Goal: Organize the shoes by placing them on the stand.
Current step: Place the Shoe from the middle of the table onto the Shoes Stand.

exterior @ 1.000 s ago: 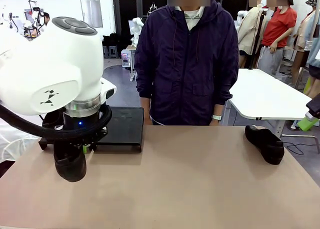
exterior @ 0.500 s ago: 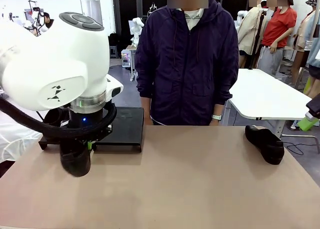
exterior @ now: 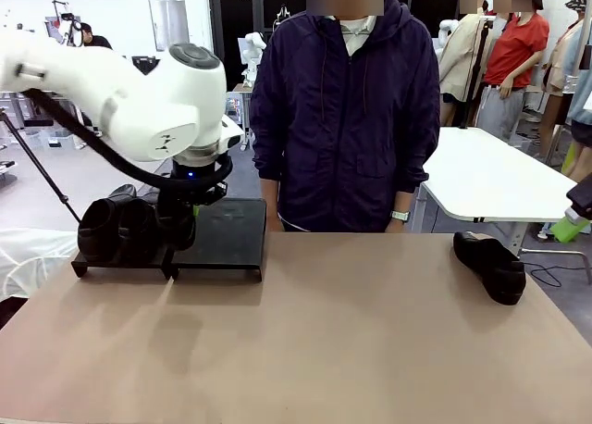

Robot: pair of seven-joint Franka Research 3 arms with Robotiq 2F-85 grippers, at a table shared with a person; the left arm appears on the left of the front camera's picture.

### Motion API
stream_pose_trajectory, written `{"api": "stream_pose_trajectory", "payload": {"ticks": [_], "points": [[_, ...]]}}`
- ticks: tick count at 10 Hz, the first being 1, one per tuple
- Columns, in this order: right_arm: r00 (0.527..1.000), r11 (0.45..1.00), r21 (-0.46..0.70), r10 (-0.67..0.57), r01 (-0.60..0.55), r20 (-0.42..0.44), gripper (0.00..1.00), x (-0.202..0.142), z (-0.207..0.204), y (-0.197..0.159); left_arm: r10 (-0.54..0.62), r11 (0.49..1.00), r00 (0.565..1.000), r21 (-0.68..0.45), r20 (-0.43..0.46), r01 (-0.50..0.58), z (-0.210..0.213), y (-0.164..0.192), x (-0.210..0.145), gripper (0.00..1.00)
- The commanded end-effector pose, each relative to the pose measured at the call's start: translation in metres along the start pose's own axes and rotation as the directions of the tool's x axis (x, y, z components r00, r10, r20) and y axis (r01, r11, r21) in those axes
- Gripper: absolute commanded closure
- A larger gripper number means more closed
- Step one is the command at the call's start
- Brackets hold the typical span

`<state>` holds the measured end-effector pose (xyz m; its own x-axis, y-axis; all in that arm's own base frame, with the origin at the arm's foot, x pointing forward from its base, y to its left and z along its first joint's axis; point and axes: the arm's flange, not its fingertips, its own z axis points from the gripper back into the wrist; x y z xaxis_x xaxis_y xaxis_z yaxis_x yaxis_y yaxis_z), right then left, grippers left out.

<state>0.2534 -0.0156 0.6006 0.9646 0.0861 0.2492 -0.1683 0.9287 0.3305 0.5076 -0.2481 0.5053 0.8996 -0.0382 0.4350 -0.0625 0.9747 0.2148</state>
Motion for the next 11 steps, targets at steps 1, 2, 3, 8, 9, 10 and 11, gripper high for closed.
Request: {"api": "stream_pose_trajectory", "payload": {"ticks": [1,2,3,8,9,10,11], "points": [[1.000,1.000,0.020,-0.019,0.019,0.001,0.00,0.001,0.002,0.003,0.012,1.000,1.000,0.025,-0.005,-0.012,-0.016,-0.025,0.025,1.00],[1.000,1.000,0.020,-0.019,0.019,0.001,0.00,0.001,0.002,0.003,0.003,1.000,1.000,-0.004,-0.007,-0.003,-0.038,-0.029,0.034,1.00],[1.000,1.000,0.020,-0.019,0.019,0.001,0.00,0.001,0.002,0.003,0.016,1.000,1.000,0.022,0.008,-0.016,-0.053,-0.032,0.038,1.00],[1.000,1.000,0.020,-0.019,0.019,0.001,0.00,0.001,0.002,0.003,0.013,0.994,0.999,0.104,0.039,-0.017,-0.085,-0.037,0.038,1.00],[1.000,1.000,0.020,-0.019,0.019,0.001,0.00,0.001,0.002,0.003,0.007,0.995,1.000,0.099,0.029,-0.010,-0.090,-0.038,0.040,1.00],[1.000,1.000,0.020,-0.019,0.019,0.001,0.00,0.001,0.002,0.003,0.003,0.994,1.000,0.106,0.018,-0.005,-0.095,-0.039,0.041,1.00],[1.000,1.000,0.020,-0.019,0.019,0.001,0.00,0.001,0.002,0.003,-0.002,0.995,1.000,0.102,0.022,0.000,-0.100,-0.039,0.042,1.00]]}}
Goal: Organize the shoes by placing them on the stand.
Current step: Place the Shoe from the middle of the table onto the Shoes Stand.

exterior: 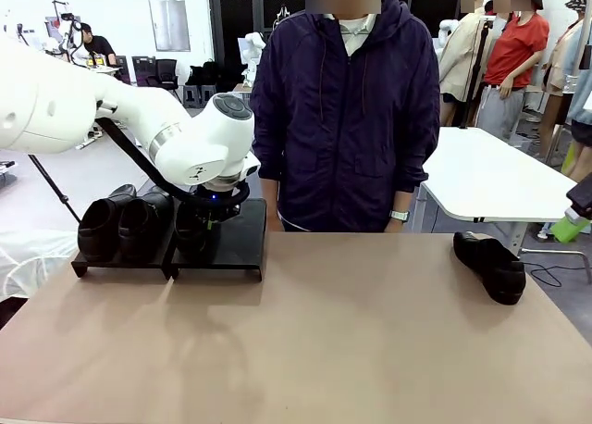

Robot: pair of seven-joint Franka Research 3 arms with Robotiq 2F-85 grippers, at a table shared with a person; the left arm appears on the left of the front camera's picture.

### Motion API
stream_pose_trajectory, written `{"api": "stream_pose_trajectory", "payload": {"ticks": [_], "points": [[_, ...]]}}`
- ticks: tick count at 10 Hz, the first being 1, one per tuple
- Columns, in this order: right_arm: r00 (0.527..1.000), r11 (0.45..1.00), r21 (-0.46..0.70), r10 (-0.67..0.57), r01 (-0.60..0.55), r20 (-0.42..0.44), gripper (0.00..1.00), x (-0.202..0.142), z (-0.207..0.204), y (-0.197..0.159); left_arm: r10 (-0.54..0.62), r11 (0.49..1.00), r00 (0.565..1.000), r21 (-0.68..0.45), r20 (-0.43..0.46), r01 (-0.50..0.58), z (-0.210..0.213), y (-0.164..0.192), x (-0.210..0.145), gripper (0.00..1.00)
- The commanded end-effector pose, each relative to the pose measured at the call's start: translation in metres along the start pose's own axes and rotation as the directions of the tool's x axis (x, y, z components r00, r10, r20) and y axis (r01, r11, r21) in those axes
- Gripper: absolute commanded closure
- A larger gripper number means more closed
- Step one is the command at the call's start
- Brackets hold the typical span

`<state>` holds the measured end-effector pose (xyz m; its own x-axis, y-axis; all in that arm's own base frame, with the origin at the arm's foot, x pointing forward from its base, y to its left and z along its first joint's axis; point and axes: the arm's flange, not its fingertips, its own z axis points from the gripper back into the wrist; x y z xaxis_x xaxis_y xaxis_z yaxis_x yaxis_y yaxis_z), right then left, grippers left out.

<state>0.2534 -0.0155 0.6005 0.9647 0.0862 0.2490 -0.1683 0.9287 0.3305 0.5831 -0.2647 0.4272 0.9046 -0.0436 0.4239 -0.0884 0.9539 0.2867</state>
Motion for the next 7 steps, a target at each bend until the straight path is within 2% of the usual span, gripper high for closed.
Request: {"api": "stream_pose_trajectory", "payload": {"ticks": [1,3,4,5,7], "points": [[1.000,1.000,0.020,-0.019,0.019,0.001,0.00,0.001,0.002,0.003,0.014,1.000,0.999,0.015,0.046,-0.015,-0.007,-0.002,0.008,1.00],[1.000,1.000,0.020,-0.019,0.019,0.001,0.00,0.001,0.002,0.003,0.028,1.000,0.998,0.011,0.054,-0.028,-0.012,-0.002,0.009,1.00],[1.000,1.000,0.020,-0.019,0.019,0.001,0.00,0.001,0.002,0.003,0.030,0.999,0.998,0.013,0.051,-0.031,-0.013,-0.002,0.010,0.42],[1.000,1.000,0.020,-0.019,0.019,0.001,0.00,0.001,0.002,0.003,0.027,0.999,0.998,0.018,0.054,-0.028,-0.013,-0.002,0.009,0.00],[1.000,1.000,0.020,-0.019,0.019,0.001,0.00,0.001,0.002,0.003,0.015,1.000,0.998,0.015,0.061,-0.016,-0.001,0.002,0.008,0.00]]}}
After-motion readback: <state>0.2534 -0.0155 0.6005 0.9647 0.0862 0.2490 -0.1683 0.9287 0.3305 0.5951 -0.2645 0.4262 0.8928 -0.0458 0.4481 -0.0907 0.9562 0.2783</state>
